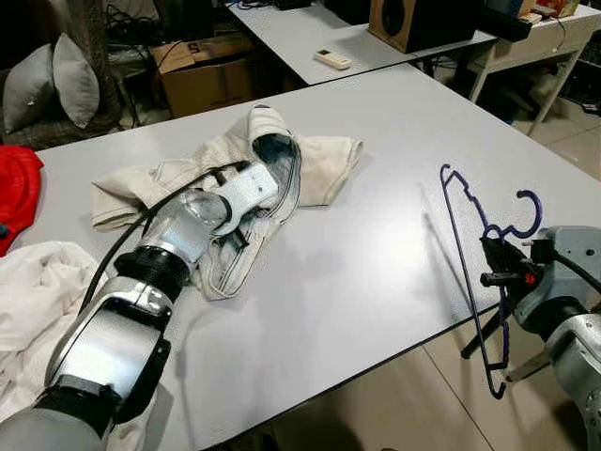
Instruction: Hang hanger
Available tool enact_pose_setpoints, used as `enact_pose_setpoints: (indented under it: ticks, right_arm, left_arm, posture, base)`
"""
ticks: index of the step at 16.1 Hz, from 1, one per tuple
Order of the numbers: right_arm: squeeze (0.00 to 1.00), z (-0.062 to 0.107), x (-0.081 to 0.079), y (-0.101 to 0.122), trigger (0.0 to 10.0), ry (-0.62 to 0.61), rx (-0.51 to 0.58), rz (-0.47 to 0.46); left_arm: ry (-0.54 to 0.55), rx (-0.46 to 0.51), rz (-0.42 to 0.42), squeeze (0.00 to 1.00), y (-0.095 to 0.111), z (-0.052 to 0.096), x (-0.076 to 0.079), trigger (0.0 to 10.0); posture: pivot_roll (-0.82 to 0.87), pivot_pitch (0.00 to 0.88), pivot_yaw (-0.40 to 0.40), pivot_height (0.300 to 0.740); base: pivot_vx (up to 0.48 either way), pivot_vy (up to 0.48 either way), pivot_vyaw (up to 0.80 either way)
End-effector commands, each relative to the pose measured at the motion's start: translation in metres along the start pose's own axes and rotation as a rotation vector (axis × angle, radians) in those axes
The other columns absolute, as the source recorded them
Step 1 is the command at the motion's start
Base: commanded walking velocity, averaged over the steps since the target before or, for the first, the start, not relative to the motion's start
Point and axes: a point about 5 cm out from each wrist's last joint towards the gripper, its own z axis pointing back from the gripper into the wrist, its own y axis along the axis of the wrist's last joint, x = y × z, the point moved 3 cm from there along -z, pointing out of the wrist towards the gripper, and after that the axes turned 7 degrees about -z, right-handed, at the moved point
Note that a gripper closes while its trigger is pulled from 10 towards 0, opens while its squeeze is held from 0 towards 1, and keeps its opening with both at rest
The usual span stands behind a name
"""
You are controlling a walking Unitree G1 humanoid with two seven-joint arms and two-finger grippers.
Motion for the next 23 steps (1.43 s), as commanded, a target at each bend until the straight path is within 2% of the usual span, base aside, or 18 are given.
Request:
enact_pose_setpoints:
  ticks: [1,2,3,4,5,7,9,10,11,12,13,16,18,19,20,21,23]
  right_arm:
    - [0.00,-0.002,0.000,0.002,10.0,0.006,0.012,0.013]
    - [0.00,-0.003,0.000,0.003,10.0,0.009,0.013,0.016]
    - [0.00,-0.004,0.000,0.004,10.0,0.012,0.014,0.017]
    - [0.00,-0.005,-0.001,0.005,10.0,0.015,0.015,0.018]
    - [0.00,-0.006,-0.001,0.005,10.0,0.017,0.015,0.019]
    - [0.00,-0.007,-0.002,0.004,10.0,0.023,0.016,0.018]
    - [0.00,-0.007,-0.003,0.004,10.0,0.026,0.017,0.017]
    - [0.00,-0.007,-0.004,0.003,10.0,0.025,0.017,0.015]
    - [0.00,-0.007,-0.004,0.003,10.0,0.023,0.018,0.014]
    - [0.00,-0.008,-0.005,0.003,10.0,0.022,0.019,0.011]
    - [0.00,-0.008,-0.006,0.003,10.0,0.021,0.021,0.008]
    - [0.00,-0.006,-0.006,0.002,10.0,0.015,0.023,0.001]
    - [0.00,-0.005,-0.005,0.001,10.0,0.007,0.023,-0.002]
    - [0.00,-0.005,-0.005,0.001,10.0,0.007,0.023,-0.003]
    - [0.00,-0.006,-0.005,0.001,10.0,0.006,0.023,-0.006]
    - [0.00,-0.007,-0.006,0.001,10.0,0.007,0.024,-0.007]
    - [0.00,-0.007,-0.007,0.001,10.0,0.008,0.025,-0.009]
  left_arm:
    - [0.000,0.131,0.143,0.00,0.019,0.006,-0.008,0.0]
    - [-0.025,0.198,0.219,0.00,0.029,0.008,-0.008,0.0]
    - [-0.069,0.296,0.353,0.00,0.044,0.012,-0.008,0.0]
    - [-0.118,0.355,0.421,0.00,0.053,0.015,-0.007,0.0]
    - [-0.136,0.381,0.446,0.00,0.057,0.016,-0.006,0.0]
    - [-0.143,0.374,0.450,0.00,0.055,0.016,-0.005,0.0]
    - [-0.123,0.305,0.312,0.00,0.045,0.013,0.000,0.0]
    - [-0.080,0.220,0.129,0.00,0.033,0.008,0.007,0.0]
    - [-0.048,0.171,0.026,0.00,0.028,0.005,0.009,9.2]
    - [-0.008,0.122,-0.071,0.49,0.023,0.002,0.011,10.0]
    - [-0.030,0.114,-0.084,1.00,0.022,0.000,0.017,10.0]
    - [0.011,0.118,-0.170,1.00,0.023,-0.001,0.023,10.0]
    - [0.029,0.102,-0.291,1.00,0.020,-0.001,0.027,10.0]
    - [0.020,0.101,-0.301,1.00,0.019,-0.001,0.030,10.0]
    - [-0.027,0.096,-0.327,1.00,0.014,-0.001,0.043,10.0]
    - [-0.036,0.079,-0.348,1.00,0.011,-0.001,0.047,10.0]
    - [-0.024,0.057,-0.366,1.00,0.007,-0.002,0.049,10.0]
  posture:
    - [-0.13,0.000,0.050,0.740]
    - [-0.13,0.000,0.048,0.740]
    - [-0.13,0.000,0.046,0.740]
    - [-0.13,0.000,0.045,0.740]
    - [-0.13,0.000,0.044,0.740]
    - [-0.13,0.000,0.046,0.740]
    - [-0.13,0.000,0.050,0.740]
    - [-0.13,0.000,0.051,0.740]
    - [-0.12,0.000,0.057,0.740]
    - [-0.13,0.000,0.061,0.740]
    - [-0.13,0.000,0.065,0.740]
    - [-0.13,0.000,0.074,0.740]
    - [-0.13,0.000,0.075,0.740]
    - [-0.13,0.000,0.075,0.740]
    - [-0.12,0.000,0.075,0.740]
    - [-0.12,0.000,0.075,0.740]
    - [-0.12,0.000,0.075,0.740]
  base:
    - [0.000,0.000,0.00]
    - [0.000,0.000,0.00]
    - [0.000,0.000,0.00]
    - [0.000,0.000,0.00]
    - [0.000,0.000,0.00]
    - [0.000,0.000,0.00]
    - [0.000,0.000,0.00]
    - [0.000,0.000,0.00]
    - [0.000,0.000,0.00]
    - [0.000,0.000,0.00]
    - [0.000,0.000,0.00]
    - [0.000,0.000,0.00]
    - [0.000,0.000,0.00]
    - [0.000,0.000,0.00]
    - [0.000,0.000,0.00]
    - [0.000,0.000,0.00]
    - [0.000,0.000,0.00]
